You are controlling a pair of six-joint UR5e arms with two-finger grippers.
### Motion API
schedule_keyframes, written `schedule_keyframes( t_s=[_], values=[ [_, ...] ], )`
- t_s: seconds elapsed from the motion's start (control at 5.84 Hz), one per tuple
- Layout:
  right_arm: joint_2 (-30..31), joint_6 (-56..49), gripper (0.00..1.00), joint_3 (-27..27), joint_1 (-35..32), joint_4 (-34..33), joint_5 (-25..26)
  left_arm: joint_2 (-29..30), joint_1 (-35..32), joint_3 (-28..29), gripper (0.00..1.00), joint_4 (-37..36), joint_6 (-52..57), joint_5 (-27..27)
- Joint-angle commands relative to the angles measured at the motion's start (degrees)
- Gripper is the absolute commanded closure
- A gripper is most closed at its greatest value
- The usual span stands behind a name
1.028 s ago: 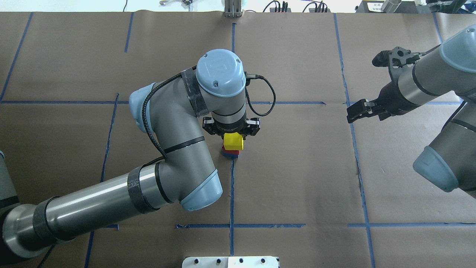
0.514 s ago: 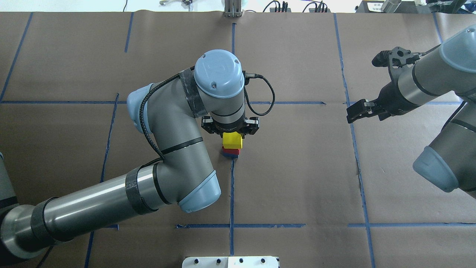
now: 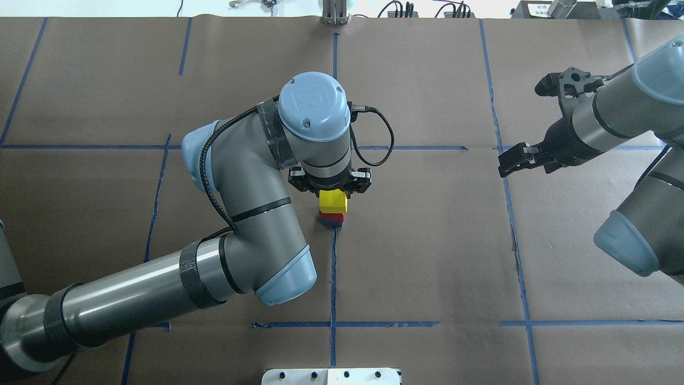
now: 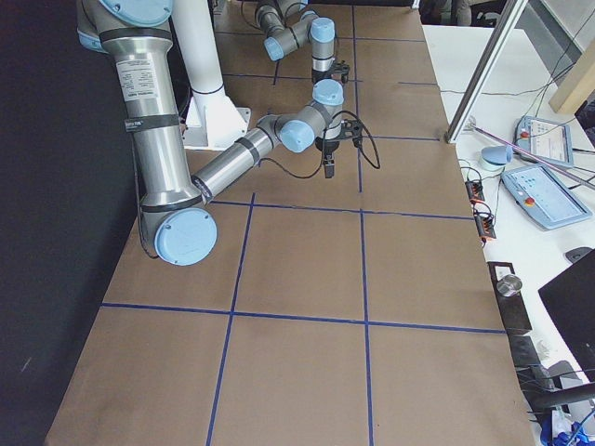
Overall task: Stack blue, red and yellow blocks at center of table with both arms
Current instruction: 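Lower the yellow cube onto the red cube and open the left gripper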
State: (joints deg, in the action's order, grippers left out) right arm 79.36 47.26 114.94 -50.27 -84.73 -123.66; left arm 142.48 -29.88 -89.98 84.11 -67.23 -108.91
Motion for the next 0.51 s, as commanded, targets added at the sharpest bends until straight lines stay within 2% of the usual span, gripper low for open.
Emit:
schedule_keyframes(
  t_s=[0.0, 0.34],
  values=[
    [-0.1, 0.0, 0.0, 0.0, 0.0, 0.0, 0.0, 0.0, 0.0, 0.1, 0.25, 0.0, 0.0, 0.2],
    [-0.1, 0.0, 0.0, 0.0, 0.0, 0.0, 0.0, 0.1, -0.1, -0.2, 0.09, 0.0, 0.1, 0.2]
  ],
)
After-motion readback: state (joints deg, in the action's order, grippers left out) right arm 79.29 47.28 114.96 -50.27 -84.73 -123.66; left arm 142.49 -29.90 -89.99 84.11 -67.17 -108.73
